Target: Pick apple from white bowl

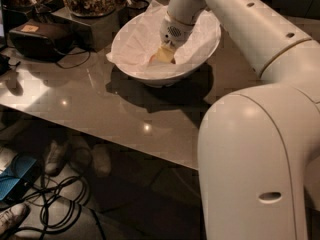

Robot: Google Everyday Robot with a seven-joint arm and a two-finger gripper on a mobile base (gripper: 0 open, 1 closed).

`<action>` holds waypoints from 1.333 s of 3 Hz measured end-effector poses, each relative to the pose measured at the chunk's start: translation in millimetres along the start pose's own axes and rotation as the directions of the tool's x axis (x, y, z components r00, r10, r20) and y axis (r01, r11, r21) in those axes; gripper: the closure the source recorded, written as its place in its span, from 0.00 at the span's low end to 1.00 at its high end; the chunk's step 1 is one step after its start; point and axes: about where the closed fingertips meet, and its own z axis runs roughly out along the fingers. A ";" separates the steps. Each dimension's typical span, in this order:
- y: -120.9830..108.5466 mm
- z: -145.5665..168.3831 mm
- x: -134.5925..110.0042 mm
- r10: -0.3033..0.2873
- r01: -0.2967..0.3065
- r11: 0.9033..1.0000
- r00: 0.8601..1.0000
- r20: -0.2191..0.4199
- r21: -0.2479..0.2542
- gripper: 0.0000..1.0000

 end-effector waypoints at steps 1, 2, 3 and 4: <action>0.0 0.0 0.0 0.000 0.000 1.000 1.000 0.000 0.000 1.00; -2.9 3.6 -3.9 -0.007 0.007 1.000 1.000 0.010 0.006 1.00; -0.6 -1.2 -12.0 -0.003 0.003 1.000 1.000 0.000 0.012 1.00; 3.4 -16.4 -23.6 0.010 -0.010 1.000 1.000 0.001 0.028 1.00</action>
Offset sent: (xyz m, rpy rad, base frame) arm 0.0000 0.0000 0.0000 0.0000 0.0000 0.0000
